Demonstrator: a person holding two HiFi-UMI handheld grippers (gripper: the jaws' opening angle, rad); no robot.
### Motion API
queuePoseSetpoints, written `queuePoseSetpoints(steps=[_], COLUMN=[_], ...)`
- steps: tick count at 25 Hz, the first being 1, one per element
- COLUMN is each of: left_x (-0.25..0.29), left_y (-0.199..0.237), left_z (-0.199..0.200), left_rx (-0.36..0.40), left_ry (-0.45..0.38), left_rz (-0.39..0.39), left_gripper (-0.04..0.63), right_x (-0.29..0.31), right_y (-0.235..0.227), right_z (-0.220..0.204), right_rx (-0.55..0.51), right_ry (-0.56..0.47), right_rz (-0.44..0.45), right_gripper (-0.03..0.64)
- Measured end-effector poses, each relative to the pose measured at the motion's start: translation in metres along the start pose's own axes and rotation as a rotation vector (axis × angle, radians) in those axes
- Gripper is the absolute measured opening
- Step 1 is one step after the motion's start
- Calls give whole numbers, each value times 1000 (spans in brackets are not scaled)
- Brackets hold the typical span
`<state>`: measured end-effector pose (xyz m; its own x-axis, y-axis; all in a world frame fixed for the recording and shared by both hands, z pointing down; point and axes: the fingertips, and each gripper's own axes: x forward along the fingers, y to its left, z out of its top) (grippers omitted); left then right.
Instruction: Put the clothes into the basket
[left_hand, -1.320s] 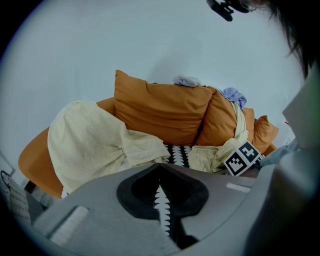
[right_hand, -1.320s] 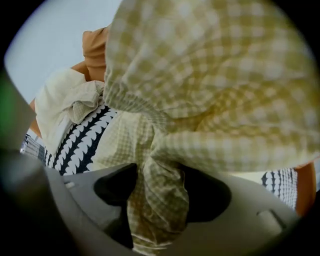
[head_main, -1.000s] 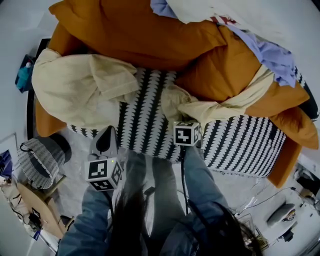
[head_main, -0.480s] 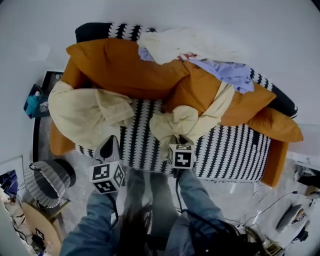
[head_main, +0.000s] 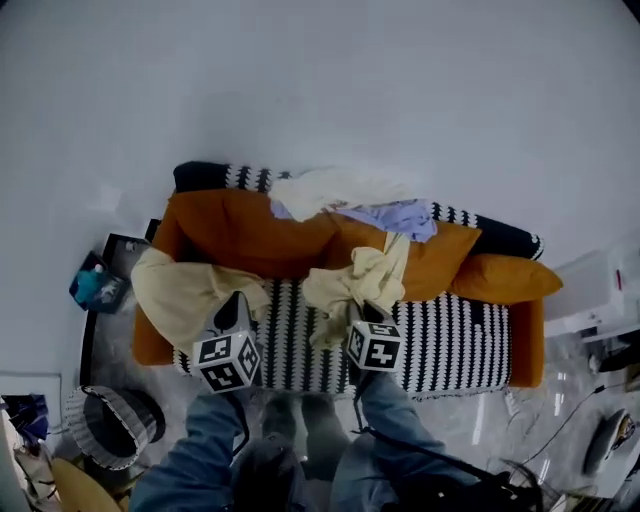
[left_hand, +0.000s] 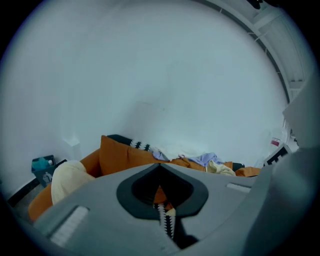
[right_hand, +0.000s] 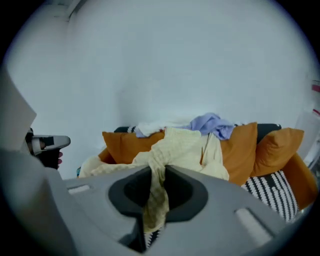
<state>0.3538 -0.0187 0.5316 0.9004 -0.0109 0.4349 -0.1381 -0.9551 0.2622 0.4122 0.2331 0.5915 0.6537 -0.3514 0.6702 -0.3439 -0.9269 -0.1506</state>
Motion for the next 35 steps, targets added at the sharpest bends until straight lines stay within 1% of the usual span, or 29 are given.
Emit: queuePoseSetpoints(steps=[3, 7, 12, 15, 20, 26, 31, 35], left_x=[-9, -12, -23, -30, -41, -50, -54, -57], left_y=[-11, -30, -51, -57, -70, -91, -111, -124], left_z=[41, 87, 140, 161, 194, 237, 264, 284], left_rx=[26, 47, 77, 98, 143, 205, 261, 299], left_ry=[-54, -87, -169, -205, -259, -329, -363, -394], left_rz=[-33, -78, -127, -149, -182, -220, -254, -270], left_gripper=[2, 2, 2, 2, 2, 2, 2, 2], right_x=[-34, -66, -101, -117, -142, -178, -204, -220], right_y=[4, 9, 13, 17, 23, 23, 21, 18], right_z=[49, 111, 169, 191, 222, 273, 311, 337], right_rx=[-25, -128, -137, -178, -203, -304, -344, -394], right_ry=[-104, -202, -290, -317, -368, -445, -502, -520], right_rz=[-9, -27, -22, -35, -26, -53, -60, -77], right_gripper=[57, 57, 57, 57, 56, 55, 55, 55])
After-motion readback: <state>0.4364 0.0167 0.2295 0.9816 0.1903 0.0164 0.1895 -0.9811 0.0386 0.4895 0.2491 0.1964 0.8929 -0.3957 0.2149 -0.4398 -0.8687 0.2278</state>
